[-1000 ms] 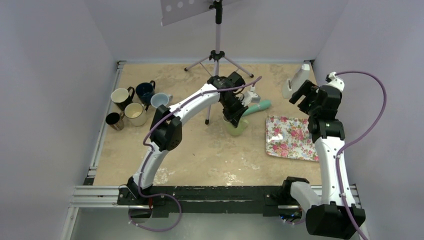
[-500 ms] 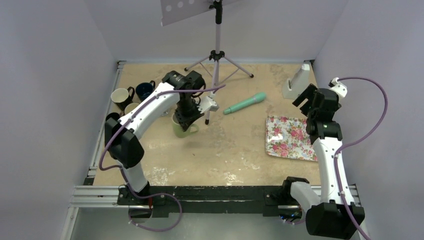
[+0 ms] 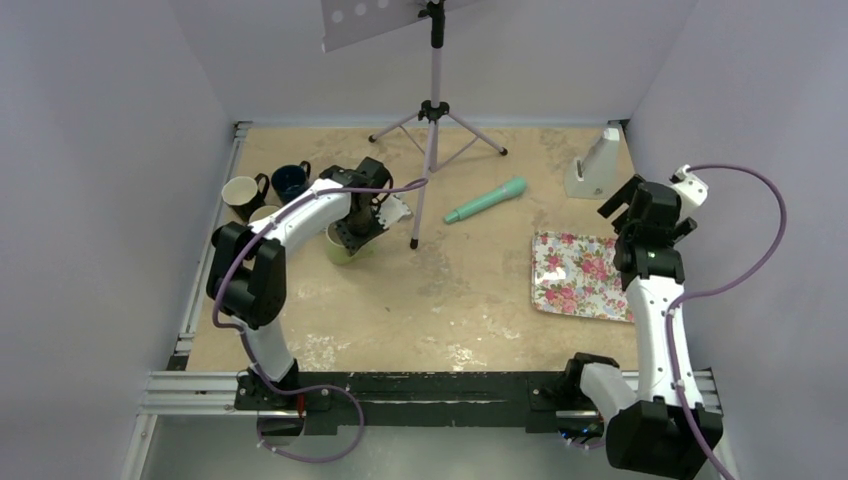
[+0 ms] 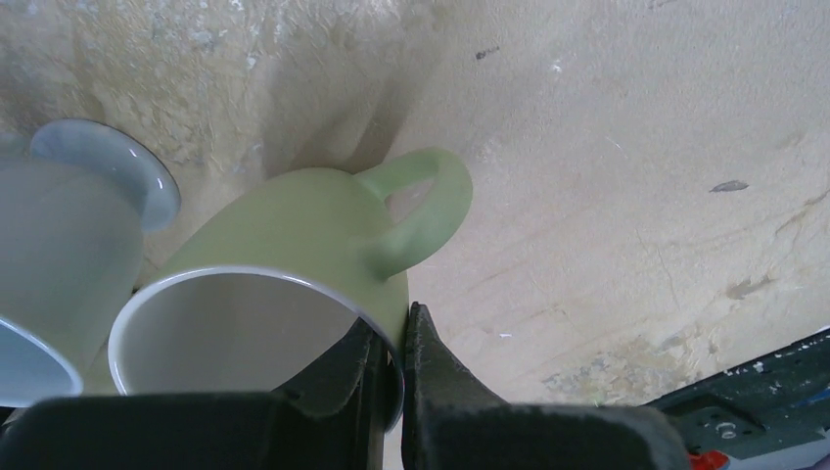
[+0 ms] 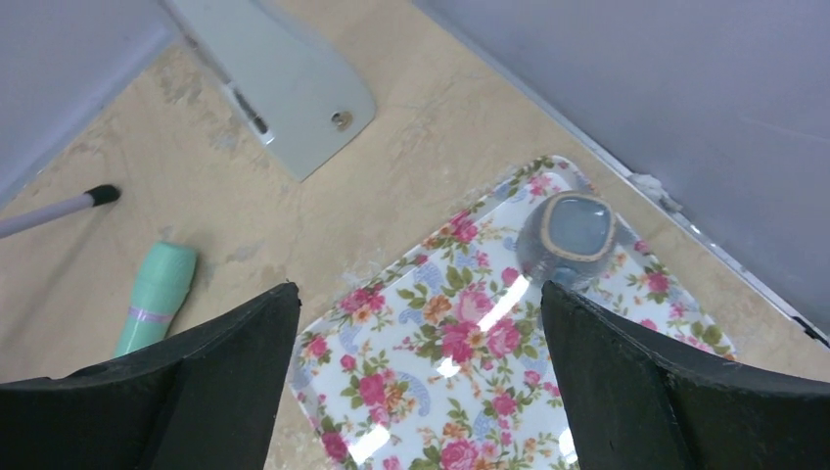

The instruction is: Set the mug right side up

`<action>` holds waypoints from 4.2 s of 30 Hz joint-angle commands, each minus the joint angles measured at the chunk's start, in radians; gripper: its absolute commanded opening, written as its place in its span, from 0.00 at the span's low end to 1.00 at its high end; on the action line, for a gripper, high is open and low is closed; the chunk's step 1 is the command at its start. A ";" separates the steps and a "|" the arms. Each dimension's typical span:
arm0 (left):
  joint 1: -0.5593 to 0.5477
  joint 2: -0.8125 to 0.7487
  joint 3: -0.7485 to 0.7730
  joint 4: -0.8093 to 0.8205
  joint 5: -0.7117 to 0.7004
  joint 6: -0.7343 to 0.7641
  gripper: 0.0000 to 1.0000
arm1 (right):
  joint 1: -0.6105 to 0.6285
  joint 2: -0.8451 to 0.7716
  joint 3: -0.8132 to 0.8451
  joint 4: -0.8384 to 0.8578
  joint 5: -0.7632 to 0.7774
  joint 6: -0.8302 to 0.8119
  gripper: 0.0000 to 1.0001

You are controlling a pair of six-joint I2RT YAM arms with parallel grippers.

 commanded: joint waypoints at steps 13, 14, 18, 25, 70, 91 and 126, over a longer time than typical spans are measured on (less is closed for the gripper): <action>0.040 -0.103 0.057 -0.046 0.015 -0.014 0.74 | -0.311 0.202 -0.025 0.056 -0.013 0.044 0.99; 0.041 -0.106 0.066 -0.063 0.015 -0.018 0.81 | -0.316 0.235 0.004 0.049 -0.002 0.041 0.99; 0.044 -0.128 0.088 -0.127 0.036 -0.035 0.88 | -0.351 0.385 0.120 0.001 0.065 0.029 0.99; 0.052 -0.147 0.140 -0.194 0.044 -0.040 0.94 | -0.356 0.571 0.253 -0.009 -0.020 -0.061 0.99; 0.057 -0.202 0.364 -0.313 0.605 -0.143 1.00 | -0.216 0.401 0.019 0.026 -0.490 -0.140 0.00; -0.103 0.077 0.081 1.165 1.033 -1.235 0.91 | 0.037 0.177 -0.087 0.291 -1.072 0.301 0.00; -0.158 0.188 0.334 0.892 1.037 -1.166 0.00 | 0.196 0.271 -0.017 0.507 -1.081 0.517 0.33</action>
